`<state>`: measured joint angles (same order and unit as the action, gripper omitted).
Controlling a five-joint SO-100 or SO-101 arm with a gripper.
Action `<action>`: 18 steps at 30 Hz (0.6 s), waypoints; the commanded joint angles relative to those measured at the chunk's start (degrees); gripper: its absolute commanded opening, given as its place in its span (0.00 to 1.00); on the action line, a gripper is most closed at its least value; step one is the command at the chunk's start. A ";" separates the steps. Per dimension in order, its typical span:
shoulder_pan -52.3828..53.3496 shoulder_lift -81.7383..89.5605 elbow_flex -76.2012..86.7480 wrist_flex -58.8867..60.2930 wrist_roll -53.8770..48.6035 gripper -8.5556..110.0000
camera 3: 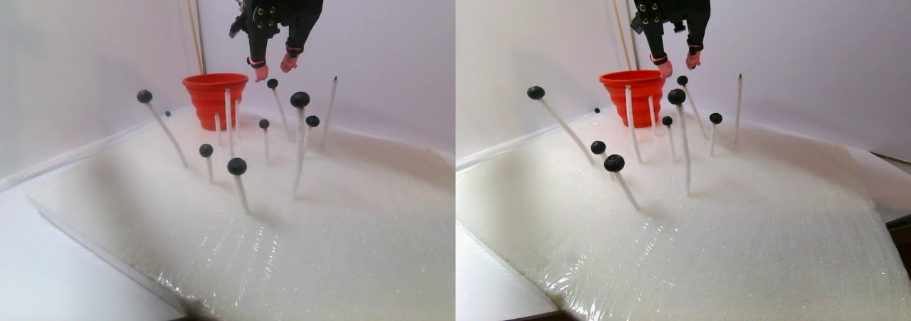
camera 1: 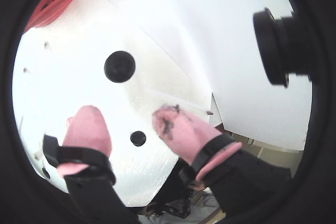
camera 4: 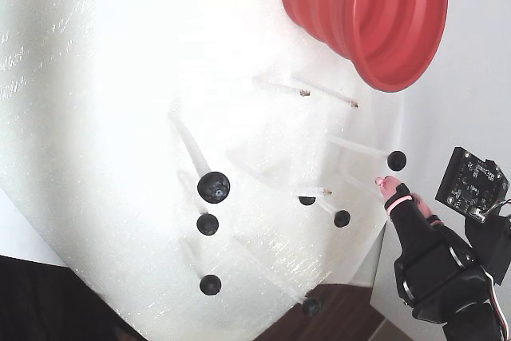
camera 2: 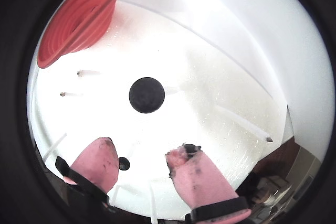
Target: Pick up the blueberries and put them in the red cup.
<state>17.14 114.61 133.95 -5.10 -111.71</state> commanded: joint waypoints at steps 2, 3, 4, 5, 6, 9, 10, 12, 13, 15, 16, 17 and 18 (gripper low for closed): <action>1.67 0.44 -5.10 -1.67 0.09 0.24; 1.67 0.26 -5.27 -1.67 0.18 0.24; 1.67 0.09 -5.36 -1.85 0.18 0.24; 1.49 -0.26 -5.54 -2.29 0.35 0.25; 1.41 -0.62 -5.80 -2.46 0.44 0.25; 1.32 -1.76 -6.68 -3.16 0.70 0.26; 1.32 -2.02 -6.94 -3.25 0.70 0.26; 1.32 -2.81 -7.38 -3.69 0.88 0.26; 1.32 -3.08 -7.65 -3.69 0.97 0.26; 1.41 -3.78 -7.91 -4.13 1.05 0.26; 1.41 -4.13 -8.00 -4.48 1.05 0.26; 1.41 -4.57 -8.00 -5.36 0.88 0.26; 1.41 -4.92 -8.00 -6.15 0.79 0.26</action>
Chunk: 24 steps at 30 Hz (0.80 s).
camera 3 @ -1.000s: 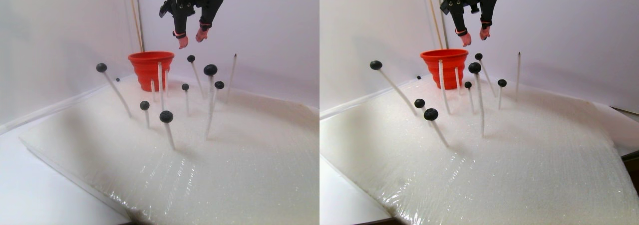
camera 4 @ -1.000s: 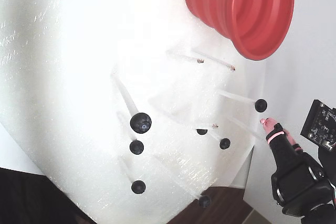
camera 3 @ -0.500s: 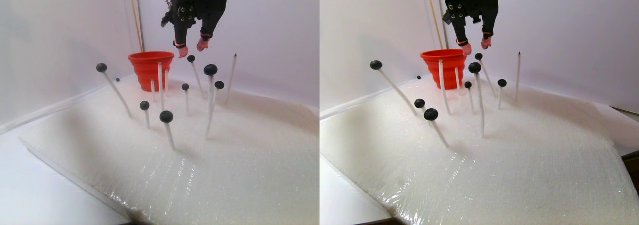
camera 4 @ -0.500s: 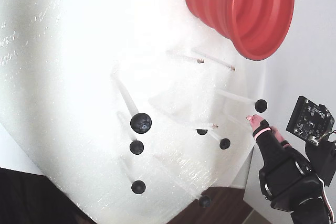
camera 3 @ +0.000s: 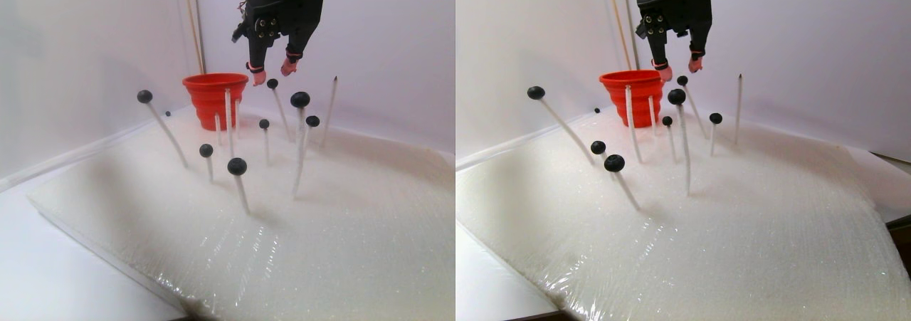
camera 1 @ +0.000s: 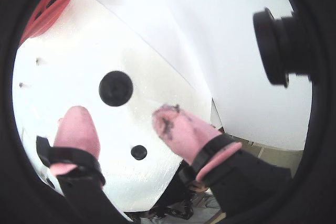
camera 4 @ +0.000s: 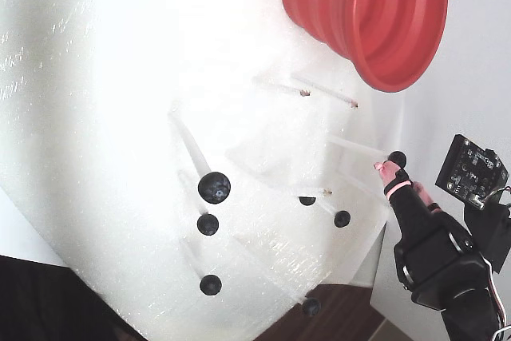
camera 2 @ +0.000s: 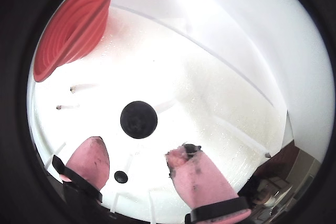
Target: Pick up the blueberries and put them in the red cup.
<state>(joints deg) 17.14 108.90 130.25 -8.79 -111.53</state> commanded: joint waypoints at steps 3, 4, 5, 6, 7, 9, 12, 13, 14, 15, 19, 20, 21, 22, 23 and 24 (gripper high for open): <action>1.14 0.18 -4.75 -2.72 0.88 0.26; 1.14 -0.09 -4.92 -2.81 1.05 0.26; 1.14 -0.44 -5.10 -2.90 1.32 0.26; 1.14 -0.70 -5.27 -3.08 1.41 0.26; 1.14 -0.97 -5.36 -3.25 1.41 0.26; 1.14 -1.58 -5.54 -3.78 1.58 0.26; 1.14 -2.37 -6.06 -4.31 1.76 0.26; 1.14 -2.46 -6.24 -4.31 1.76 0.26; 1.05 -2.55 -6.33 -4.31 1.76 0.26; 1.05 -2.64 -6.50 -4.31 1.85 0.26; 0.88 -3.69 -7.12 -4.83 2.29 0.26; 0.88 -4.13 -7.29 -5.10 2.37 0.26; 0.79 -4.57 -7.47 -5.27 2.46 0.26; 0.70 -4.75 -7.47 -5.36 2.46 0.26; 0.62 -4.83 -7.47 -5.54 2.55 0.26; 0.53 -5.01 -7.47 -5.71 2.55 0.26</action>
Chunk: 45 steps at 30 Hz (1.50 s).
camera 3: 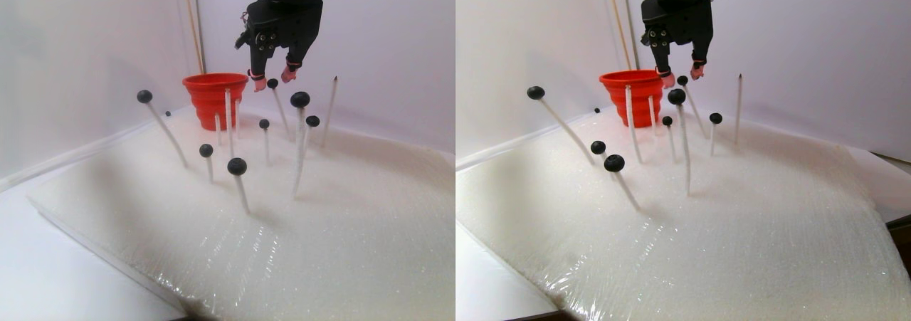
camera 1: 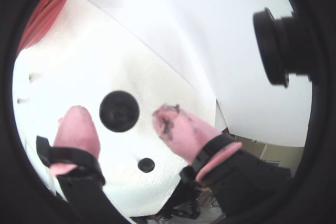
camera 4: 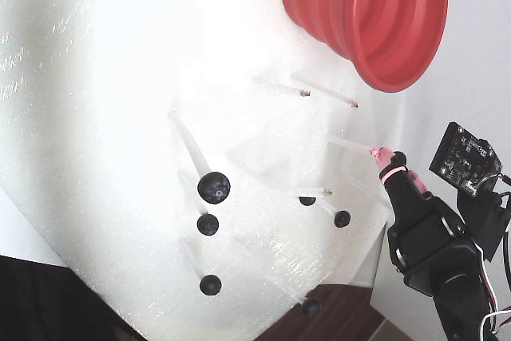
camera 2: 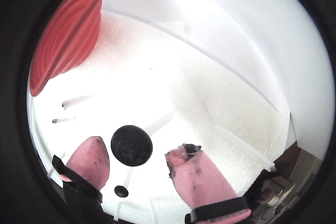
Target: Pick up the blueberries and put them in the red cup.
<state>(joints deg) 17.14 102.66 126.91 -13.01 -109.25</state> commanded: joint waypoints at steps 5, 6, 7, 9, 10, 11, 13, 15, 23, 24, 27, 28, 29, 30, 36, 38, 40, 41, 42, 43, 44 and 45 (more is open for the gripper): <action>0.00 0.53 -4.39 -2.02 0.62 0.25; -0.18 0.53 -4.39 -2.11 0.70 0.25; -0.35 0.35 -4.39 -2.29 0.79 0.25; -0.53 0.09 -4.57 -2.55 0.97 0.25; -0.62 0.00 -4.57 -2.72 1.14 0.25; -0.70 -0.26 -4.66 -2.99 1.23 0.25; -0.79 -0.62 -4.83 -3.34 1.32 0.25; -0.79 -1.05 -4.92 -3.69 1.32 0.25; -0.70 -2.11 -5.10 -4.92 1.32 0.24; -0.70 -2.11 -5.10 -5.01 1.32 0.24; -0.70 -2.46 -5.27 -5.36 1.49 0.23; -0.70 -2.46 -5.19 -5.54 1.49 0.23; -0.62 -2.46 -5.10 -5.54 1.49 0.23; -0.62 -2.46 -5.10 -5.71 1.49 0.23; -0.62 -2.64 -5.01 -6.33 1.85 0.22; -0.62 -2.72 -5.01 -6.42 1.93 0.22; -0.70 -2.64 -4.92 -6.42 2.11 0.22; -0.70 -2.64 -4.92 -6.42 2.20 0.22; -0.70 -2.64 -4.92 -6.42 2.29 0.22; -0.70 -2.64 -4.92 -6.42 2.37 0.22; -0.70 -2.64 -4.75 -6.50 2.37 0.21; -0.70 -2.55 -4.66 -6.50 2.29 0.21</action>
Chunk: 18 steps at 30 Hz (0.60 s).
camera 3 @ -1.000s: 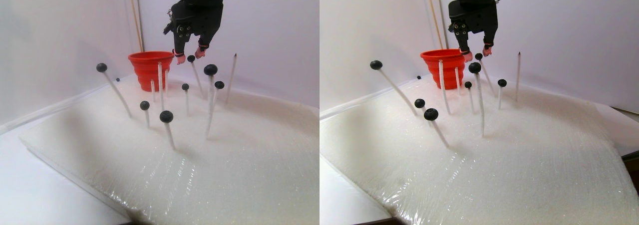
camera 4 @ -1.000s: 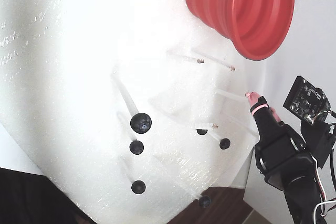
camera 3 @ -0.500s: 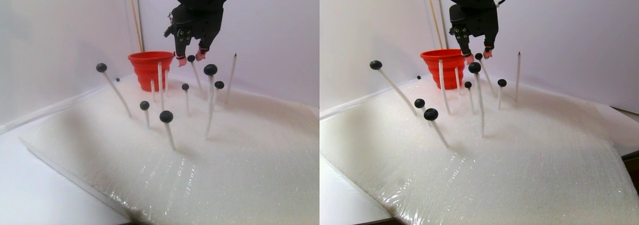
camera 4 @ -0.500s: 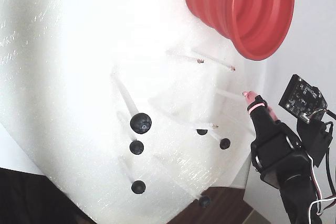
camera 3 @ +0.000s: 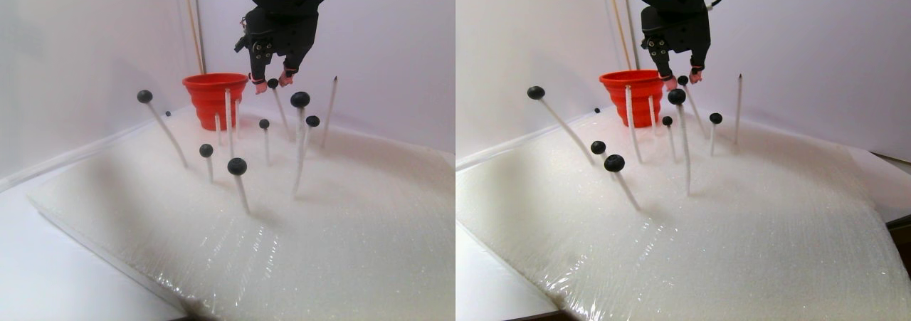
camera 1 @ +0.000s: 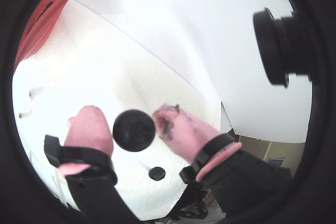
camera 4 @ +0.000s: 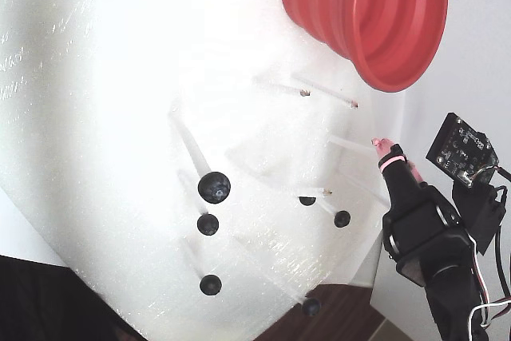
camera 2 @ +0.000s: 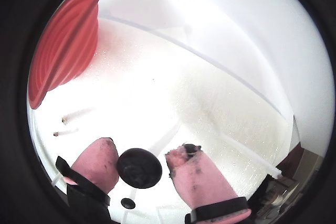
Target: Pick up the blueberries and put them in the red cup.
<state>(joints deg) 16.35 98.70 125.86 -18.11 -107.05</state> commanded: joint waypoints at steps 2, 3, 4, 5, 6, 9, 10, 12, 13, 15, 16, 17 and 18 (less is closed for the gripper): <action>0.09 1.41 -3.52 -1.67 0.00 0.20; 0.09 1.41 -3.52 -1.67 0.00 0.20; 0.09 1.41 -3.52 -1.67 0.00 0.20; 0.09 1.41 -3.52 -1.67 0.00 0.19; 0.09 1.49 -3.43 -1.67 0.00 0.19; -0.09 1.85 -3.08 -1.67 0.00 0.18; -0.09 2.02 -2.99 -1.67 -0.09 0.18; -0.09 2.37 -2.81 -1.67 -0.18 0.18; -0.18 2.72 -2.64 -1.67 -0.18 0.18; -0.44 3.87 -1.93 -1.67 -0.62 0.18; -0.62 4.57 -1.58 -1.67 -0.79 0.18; -0.88 5.10 -1.23 -1.49 -0.88 0.18; -1.05 5.71 -1.05 -1.23 -0.97 0.18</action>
<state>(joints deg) 15.91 98.70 125.86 -18.11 -107.58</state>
